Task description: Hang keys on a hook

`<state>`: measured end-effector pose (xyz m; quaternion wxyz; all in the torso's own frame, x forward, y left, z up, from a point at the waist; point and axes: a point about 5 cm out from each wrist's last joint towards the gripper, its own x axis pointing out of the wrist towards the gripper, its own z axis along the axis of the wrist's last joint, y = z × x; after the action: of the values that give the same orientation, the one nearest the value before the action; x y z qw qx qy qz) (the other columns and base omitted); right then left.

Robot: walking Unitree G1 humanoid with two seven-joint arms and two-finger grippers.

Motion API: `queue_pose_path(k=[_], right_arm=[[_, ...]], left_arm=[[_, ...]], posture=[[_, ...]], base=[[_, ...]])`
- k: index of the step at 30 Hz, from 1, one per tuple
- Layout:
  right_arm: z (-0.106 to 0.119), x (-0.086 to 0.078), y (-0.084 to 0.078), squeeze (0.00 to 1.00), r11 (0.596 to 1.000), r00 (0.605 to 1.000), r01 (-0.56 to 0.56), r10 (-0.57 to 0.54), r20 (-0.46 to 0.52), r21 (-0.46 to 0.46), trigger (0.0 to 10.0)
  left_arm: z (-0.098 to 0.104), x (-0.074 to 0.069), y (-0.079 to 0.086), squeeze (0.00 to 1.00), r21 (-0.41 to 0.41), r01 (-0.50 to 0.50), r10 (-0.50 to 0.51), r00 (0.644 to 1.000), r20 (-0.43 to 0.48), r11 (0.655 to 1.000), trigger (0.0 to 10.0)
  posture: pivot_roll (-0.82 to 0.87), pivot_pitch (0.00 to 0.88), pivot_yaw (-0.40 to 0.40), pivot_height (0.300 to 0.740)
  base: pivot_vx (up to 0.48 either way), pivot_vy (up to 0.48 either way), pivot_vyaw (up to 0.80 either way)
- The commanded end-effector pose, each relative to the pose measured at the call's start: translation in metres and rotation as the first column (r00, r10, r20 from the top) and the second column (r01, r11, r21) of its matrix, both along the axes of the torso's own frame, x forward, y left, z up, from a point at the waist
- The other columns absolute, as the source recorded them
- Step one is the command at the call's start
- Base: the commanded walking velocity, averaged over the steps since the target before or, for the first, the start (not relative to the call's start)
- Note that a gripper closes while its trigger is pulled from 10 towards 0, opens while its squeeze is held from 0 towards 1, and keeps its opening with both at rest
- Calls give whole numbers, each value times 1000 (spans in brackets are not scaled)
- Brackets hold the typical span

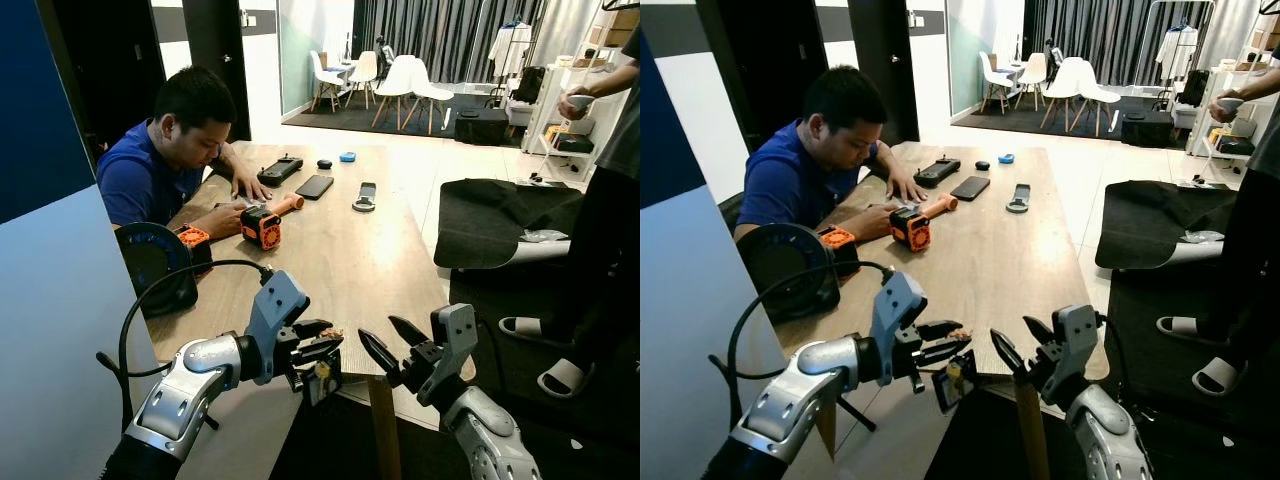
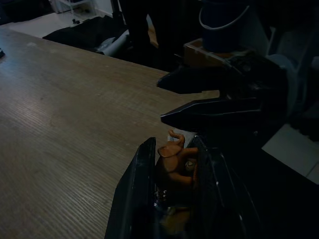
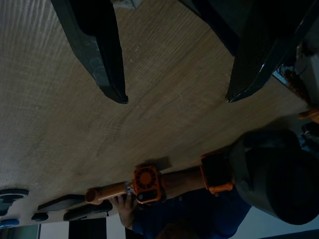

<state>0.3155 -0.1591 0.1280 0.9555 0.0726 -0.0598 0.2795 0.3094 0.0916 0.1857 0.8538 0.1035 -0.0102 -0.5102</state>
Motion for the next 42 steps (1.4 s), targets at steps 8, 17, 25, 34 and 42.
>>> queue_pose_path(k=[8,17,25,34,42], right_arm=[[-3,-1,1,0,1000,1000,-10,10,-12,-14,10000],[-16,0,2,0,996,997,-3,-4,-79,-93,10000],[-18,-6,10,0,996,995,-67,61,-81,-65,10000],[-21,-19,14,0,995,994,-91,89,-66,-35,10000],[-20,-28,18,0,989,989,-144,143,-48,-33,10000]], left_arm=[[-2,-8,-15,0,-9,38,-38,999,-5,999,10000],[0,-6,-17,0,-22,22,-22,1000,1,1000,10000],[0,-5,-16,0,-22,17,-17,1000,2,1000,10000],[0,-6,-17,0,-25,22,-22,1000,-1,999,10000],[0,-6,-17,0,-23,25,-25,1000,1,999,10000]], posture=[[53,44,22,740],[53,46,20,740],[55,42,19,740],[51,44,23,740],[49,38,23,740]], base=[[0,0,0],[0,0,0],[0,0,0],[0,0,0],[0,0,0]])
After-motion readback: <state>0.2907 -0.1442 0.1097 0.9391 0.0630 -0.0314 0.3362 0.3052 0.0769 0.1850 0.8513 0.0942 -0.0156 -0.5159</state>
